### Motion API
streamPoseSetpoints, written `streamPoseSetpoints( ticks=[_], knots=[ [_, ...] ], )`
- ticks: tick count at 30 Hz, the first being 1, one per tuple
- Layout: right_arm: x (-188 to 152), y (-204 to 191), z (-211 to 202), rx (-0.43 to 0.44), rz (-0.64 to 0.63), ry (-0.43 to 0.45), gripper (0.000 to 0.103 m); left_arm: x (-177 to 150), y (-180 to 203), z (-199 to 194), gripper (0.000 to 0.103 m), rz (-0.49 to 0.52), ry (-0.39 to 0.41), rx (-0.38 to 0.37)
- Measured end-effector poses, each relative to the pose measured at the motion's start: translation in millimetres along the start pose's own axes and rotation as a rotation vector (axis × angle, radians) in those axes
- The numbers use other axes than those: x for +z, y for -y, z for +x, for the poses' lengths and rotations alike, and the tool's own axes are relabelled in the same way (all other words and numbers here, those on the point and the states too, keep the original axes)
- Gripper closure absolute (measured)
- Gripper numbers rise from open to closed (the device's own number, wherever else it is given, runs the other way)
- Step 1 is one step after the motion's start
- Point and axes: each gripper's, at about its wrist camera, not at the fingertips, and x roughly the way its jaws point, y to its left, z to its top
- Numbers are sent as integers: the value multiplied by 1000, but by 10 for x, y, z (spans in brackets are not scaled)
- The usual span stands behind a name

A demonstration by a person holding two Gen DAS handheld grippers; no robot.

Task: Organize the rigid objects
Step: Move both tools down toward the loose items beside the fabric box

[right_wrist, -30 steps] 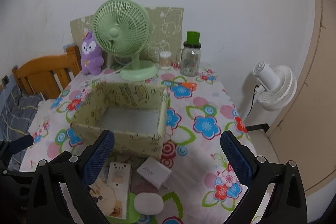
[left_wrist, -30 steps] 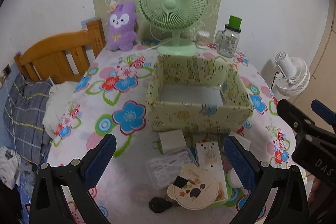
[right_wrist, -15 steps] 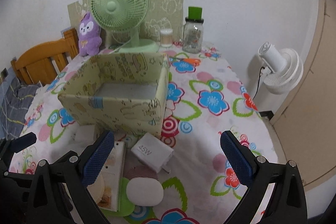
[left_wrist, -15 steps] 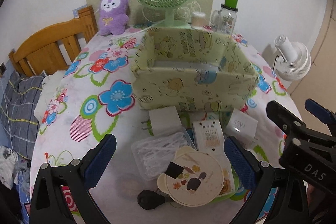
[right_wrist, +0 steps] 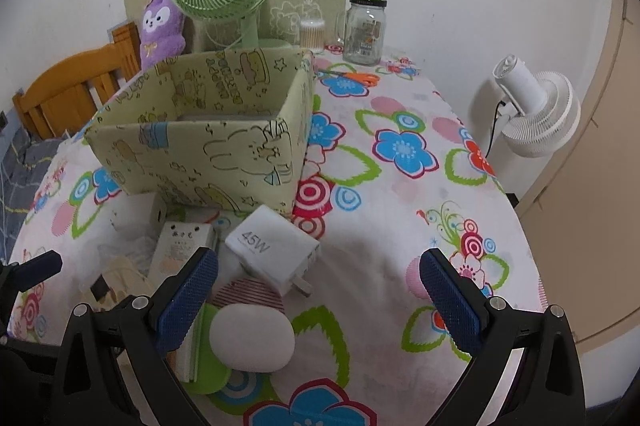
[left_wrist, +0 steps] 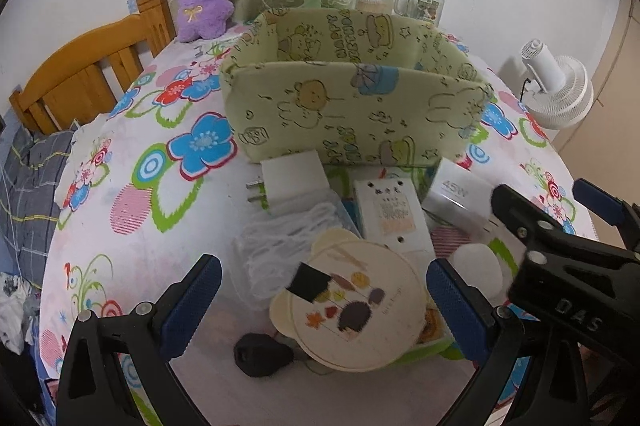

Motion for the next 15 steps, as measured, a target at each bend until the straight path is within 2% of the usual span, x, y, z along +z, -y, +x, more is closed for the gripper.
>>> streamPoseSetpoints(
  ticks=[13, 15],
  knots=[
    [-138, -8, 137, 13, -16, -49, 1, -144, 47, 167, 0, -38, -70, -3],
    [-151, 0, 162, 20, -4, -55, 1, -168, 49, 153, 1, -45, -51, -2]
  ],
)
